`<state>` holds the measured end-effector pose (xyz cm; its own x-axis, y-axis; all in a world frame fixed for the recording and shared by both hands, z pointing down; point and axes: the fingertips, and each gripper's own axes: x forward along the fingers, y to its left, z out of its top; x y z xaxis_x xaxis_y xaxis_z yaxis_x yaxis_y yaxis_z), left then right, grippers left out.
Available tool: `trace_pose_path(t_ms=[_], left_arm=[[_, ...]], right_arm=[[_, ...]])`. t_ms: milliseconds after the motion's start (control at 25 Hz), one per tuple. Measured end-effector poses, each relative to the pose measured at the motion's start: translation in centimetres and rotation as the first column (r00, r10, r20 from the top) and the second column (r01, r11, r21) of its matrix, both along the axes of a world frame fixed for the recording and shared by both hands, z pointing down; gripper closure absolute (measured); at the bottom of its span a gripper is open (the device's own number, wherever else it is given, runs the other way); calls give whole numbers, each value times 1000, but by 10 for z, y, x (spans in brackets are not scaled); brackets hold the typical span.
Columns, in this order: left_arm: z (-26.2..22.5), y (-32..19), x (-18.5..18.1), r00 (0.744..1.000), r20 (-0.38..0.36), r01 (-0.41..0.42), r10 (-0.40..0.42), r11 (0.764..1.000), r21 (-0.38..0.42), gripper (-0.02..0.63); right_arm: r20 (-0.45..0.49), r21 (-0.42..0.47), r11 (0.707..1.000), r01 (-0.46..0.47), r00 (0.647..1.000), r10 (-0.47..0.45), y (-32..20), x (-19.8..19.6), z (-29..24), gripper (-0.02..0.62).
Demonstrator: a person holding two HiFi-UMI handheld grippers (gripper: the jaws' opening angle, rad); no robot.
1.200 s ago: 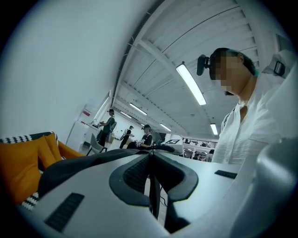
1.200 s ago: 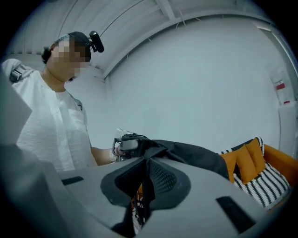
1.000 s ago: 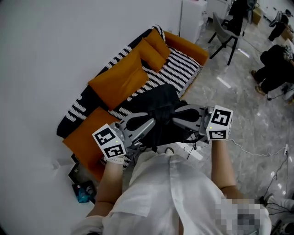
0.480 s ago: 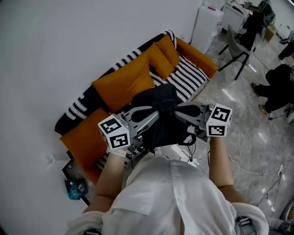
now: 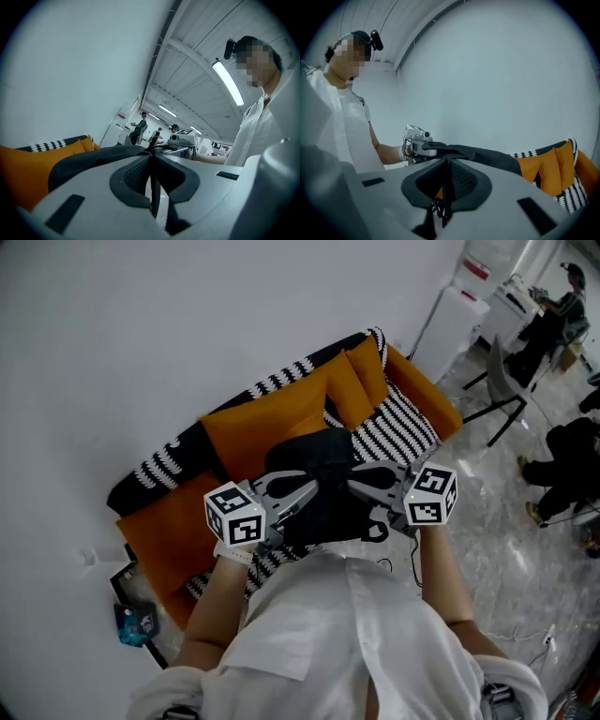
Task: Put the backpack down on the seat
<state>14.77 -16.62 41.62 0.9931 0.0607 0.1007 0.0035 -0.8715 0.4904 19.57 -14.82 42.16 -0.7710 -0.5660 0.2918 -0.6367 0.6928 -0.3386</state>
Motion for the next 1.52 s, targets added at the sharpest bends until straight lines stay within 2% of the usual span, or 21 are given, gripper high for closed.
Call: trace_pose_path(t_ms=[200, 440, 640, 960, 1240, 1520], left_arm=[[29, -45, -6, 995, 62, 83, -82, 996, -13, 560], [62, -101, -10, 978, 66, 205, -200, 975, -80, 560], [100, -144, -13, 949, 129, 303, -288, 946, -117, 560], [157, -181, -18, 898, 220, 419, -382, 895, -155, 560], [194, -191, -22, 857, 301, 485, -417, 851, -201, 560], [230, -180, -31, 815, 367, 553, -449, 792, -259, 560]], right_arm=[[-21, -56, 998, 35, 999, -36, -50, -6, 26, 554], [-14, -111, 992, 60, 998, -62, -110, -10, 59, 554], [-30, -169, 980, 105, 993, -111, -155, -14, 98, 554], [-60, -271, 942, 198, 973, -222, -195, -21, 155, 554], [-95, -343, 911, 230, 956, -277, -206, -25, 189, 554], [-139, -421, 875, 238, 937, -321, -197, -34, 224, 554]])
